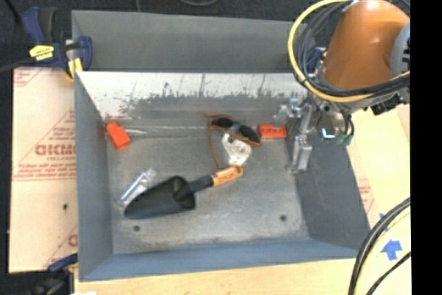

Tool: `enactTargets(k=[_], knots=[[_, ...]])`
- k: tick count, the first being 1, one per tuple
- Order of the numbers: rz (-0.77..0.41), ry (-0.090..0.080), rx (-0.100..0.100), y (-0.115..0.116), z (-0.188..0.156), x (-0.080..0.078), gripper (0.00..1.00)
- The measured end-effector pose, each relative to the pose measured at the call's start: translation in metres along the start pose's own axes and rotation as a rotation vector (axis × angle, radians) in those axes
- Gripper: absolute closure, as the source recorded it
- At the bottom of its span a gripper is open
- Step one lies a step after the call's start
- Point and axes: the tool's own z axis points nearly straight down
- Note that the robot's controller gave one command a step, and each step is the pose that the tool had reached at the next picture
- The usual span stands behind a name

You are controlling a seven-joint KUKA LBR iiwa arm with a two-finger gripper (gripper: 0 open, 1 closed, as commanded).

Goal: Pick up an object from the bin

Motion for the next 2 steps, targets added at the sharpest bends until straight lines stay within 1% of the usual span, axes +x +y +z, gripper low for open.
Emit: enactTargets(k=[1, 2], knots=[[-0.002, -0.008, 0.001, 0.000, -0.005, -0.001, 0.00], [-0.033, -0.016, 0.005, 0.029, 0.024, -0.024, 0.00]])
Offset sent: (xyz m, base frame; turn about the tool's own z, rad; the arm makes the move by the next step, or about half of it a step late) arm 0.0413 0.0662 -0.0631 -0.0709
